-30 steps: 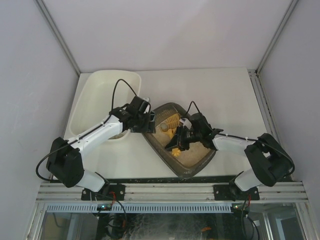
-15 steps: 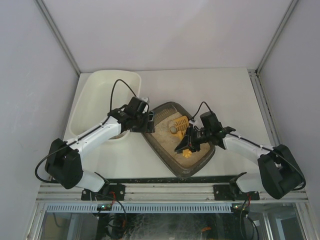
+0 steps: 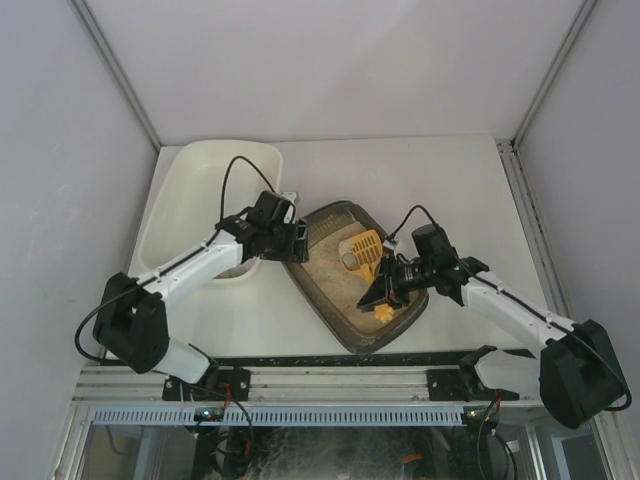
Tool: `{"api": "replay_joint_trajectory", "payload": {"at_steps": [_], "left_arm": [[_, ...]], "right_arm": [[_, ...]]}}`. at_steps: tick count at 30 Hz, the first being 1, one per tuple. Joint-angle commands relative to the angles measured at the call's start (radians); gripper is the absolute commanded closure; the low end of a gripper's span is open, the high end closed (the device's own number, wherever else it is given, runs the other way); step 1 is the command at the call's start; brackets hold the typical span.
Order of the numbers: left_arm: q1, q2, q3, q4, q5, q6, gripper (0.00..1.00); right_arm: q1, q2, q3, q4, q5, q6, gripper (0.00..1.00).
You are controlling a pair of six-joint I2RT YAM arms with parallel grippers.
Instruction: Clean the litter box
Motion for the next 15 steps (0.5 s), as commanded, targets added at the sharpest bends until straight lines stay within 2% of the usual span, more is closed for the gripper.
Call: {"api": "replay_joint_trajectory", "payload": {"at_steps": [1, 3, 8, 12, 13, 15], "left_arm": [[0.025, 0.055, 0.143, 0.115, -0.023, 0.016, 0.29], [0.027, 0.09, 0.183, 0.107, -0.006, 0.017, 0.25], [0.026, 0.162, 0.217, 0.124, 0.005, 0.02, 0.09], [0.027, 0.2, 0.229, 0.138, 0.038, 0.003, 0.05], [0.027, 0.207, 0.232, 0.14, 0.046, -0.001, 0.01], [0.026, 0.218, 0.244, 0.134, 0.064, -0.006, 0.0]], "right_arm": [[0.004, -0.075, -0.011, -0.026, 0.004, -0.067, 1.0], [0.004, -0.102, -0.024, -0.03, 0.021, -0.081, 1.0], [0.002, -0.168, -0.058, -0.012, 0.083, -0.121, 1.0], [-0.002, -0.169, -0.08, 0.055, 0.114, -0.139, 1.0], [-0.002, -0.157, -0.081, 0.071, 0.113, -0.142, 1.0], [-0.003, -0.136, -0.084, 0.104, 0.103, -0.148, 1.0]]}}
